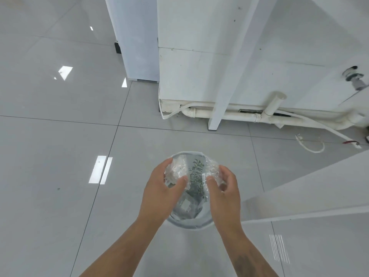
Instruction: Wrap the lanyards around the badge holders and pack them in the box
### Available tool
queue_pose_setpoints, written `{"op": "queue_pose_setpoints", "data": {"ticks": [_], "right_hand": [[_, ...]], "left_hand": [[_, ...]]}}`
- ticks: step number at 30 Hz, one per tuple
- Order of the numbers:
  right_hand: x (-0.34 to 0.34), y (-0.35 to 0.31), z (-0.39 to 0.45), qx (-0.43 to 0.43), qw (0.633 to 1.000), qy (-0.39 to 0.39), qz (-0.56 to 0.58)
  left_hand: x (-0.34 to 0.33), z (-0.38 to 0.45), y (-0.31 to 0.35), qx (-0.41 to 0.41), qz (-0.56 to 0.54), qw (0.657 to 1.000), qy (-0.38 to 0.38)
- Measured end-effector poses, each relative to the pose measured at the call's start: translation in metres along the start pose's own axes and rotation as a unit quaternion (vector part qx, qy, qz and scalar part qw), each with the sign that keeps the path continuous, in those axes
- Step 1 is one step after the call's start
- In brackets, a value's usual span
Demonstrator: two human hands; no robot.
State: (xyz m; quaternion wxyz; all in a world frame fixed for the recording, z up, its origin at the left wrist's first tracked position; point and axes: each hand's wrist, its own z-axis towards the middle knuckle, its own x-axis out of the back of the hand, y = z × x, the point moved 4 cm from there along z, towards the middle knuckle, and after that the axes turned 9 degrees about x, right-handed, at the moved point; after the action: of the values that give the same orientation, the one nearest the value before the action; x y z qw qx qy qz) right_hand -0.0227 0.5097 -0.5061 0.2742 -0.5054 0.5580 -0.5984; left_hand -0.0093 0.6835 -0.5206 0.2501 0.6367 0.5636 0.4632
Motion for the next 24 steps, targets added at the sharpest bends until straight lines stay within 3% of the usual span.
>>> {"op": "queue_pose_setpoints", "data": {"ticks": [15,24], "right_hand": [[-0.011,0.029,0.015,-0.007,0.999,-0.022,-0.033],[-0.006,0.023,0.012,0.015,1.000,-0.012,-0.024]], "left_hand": [[-0.019,0.017,-0.018,0.014,0.040,0.999,0.003],[-0.017,0.013,-0.015,-0.021,0.042,0.999,0.000]]}}
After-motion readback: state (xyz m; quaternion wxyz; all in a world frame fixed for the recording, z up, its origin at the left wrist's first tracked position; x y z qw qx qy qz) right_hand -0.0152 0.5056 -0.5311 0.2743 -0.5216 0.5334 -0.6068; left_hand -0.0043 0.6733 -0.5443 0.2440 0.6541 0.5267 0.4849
